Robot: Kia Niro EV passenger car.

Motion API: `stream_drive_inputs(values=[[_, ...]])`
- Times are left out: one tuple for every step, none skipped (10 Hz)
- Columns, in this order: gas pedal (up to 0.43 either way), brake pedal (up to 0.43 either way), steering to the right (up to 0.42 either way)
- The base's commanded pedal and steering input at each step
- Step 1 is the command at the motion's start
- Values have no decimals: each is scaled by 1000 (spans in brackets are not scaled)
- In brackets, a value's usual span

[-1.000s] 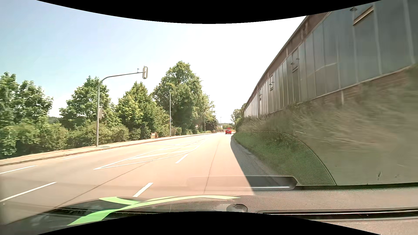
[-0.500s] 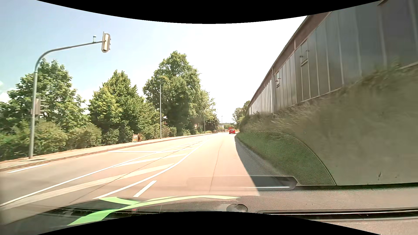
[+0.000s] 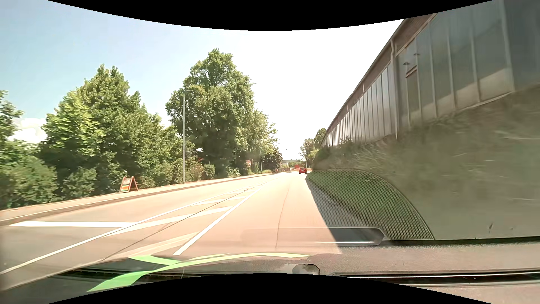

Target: Follow the waypoints while adhering to traffic rules and regulations

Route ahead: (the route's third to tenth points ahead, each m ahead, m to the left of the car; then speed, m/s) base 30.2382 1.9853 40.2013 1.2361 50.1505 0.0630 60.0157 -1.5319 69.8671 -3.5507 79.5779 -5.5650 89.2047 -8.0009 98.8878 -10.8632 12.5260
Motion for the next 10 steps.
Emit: stream_drive_inputs(values=[[228, 0, 1], [220, 0, 1], [189, 0, 0], [177, 0, 2], [177, 0, 4], [157, 0, 5], [138, 0, 5], [138, 0, 5], [138, 0, 5], [138, 0, 5]])
